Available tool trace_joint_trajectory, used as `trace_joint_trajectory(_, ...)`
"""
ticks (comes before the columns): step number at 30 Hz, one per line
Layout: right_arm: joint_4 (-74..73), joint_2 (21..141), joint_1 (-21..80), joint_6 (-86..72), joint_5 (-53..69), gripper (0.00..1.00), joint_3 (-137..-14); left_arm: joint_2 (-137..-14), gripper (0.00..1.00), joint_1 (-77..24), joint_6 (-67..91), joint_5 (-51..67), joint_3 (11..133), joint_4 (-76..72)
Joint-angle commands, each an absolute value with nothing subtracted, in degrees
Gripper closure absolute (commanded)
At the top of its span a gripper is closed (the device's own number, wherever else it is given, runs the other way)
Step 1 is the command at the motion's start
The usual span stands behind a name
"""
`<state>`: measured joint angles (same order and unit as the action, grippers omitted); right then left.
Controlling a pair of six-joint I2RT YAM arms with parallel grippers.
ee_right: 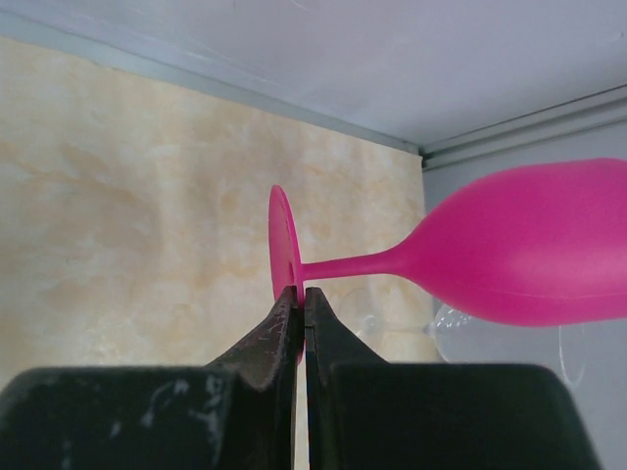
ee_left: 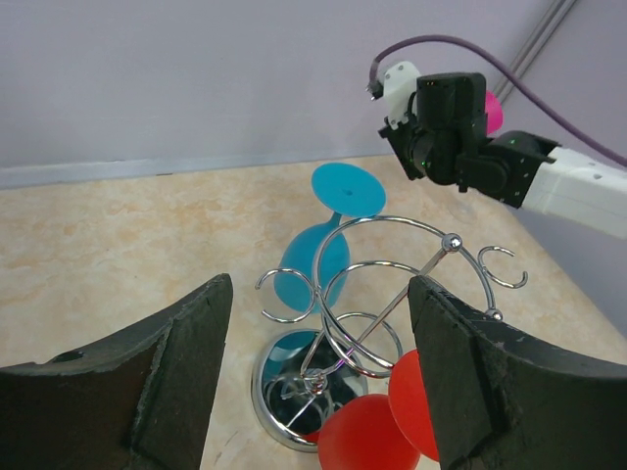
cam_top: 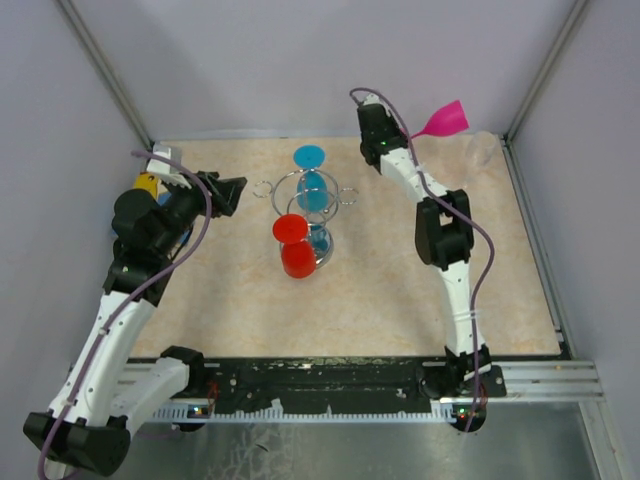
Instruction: Take the wine glass off the wine glass rack
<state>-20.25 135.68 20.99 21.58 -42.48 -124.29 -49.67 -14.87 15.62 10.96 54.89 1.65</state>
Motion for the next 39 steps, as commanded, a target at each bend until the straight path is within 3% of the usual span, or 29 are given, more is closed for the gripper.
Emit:
trace_joint_trajectory(1, 2.65, 137.11, 23.44, 41.08, -53.31, 1.00, -116.70, -49.79, 0.21, -15.11, 15.45, 11.42, 54.47, 0.00)
trace_joint_trajectory(4, 10.83, 138.84, 24.12, 47.69, -55.78, 1.00, -112.46, -49.63, 0.21, -15.12, 15.38, 11.39, 54.33, 0.00)
trace_joint_trajectory(13, 16.95, 143.34, 24.08, 52.44, -56.24, 1.00, -109.97, -50.02, 0.20, -15.12, 15.57, 12.45, 53.98, -0.41)
trace_joint_trajectory(33, 17.58, 149.34, 23.82, 55.71, -53.04, 1.00, -106.21, -50.88, 0.19, -15.12, 15.27, 11.52, 54.02, -0.49)
trace_joint_trajectory(35, 18.19, 149.16, 23.82, 55.71, -52.95, 0.95, -105.36, -51.04, 0.19, -15.12, 15.29, 11.74, 54.05, -0.46)
trace_joint_trajectory(37, 19.05, 148.74, 23.90, 55.79, -52.15, 0.83, -104.11, -51.26, 0.19, -15.12, 15.43, 11.70, 54.16, -0.45)
trace_joint_trajectory(39, 19.48, 148.50, 23.91, 55.80, -51.98, 0.57, -103.40, -51.45, 0.19, -15.12, 15.51, 11.81, 54.21, -0.48)
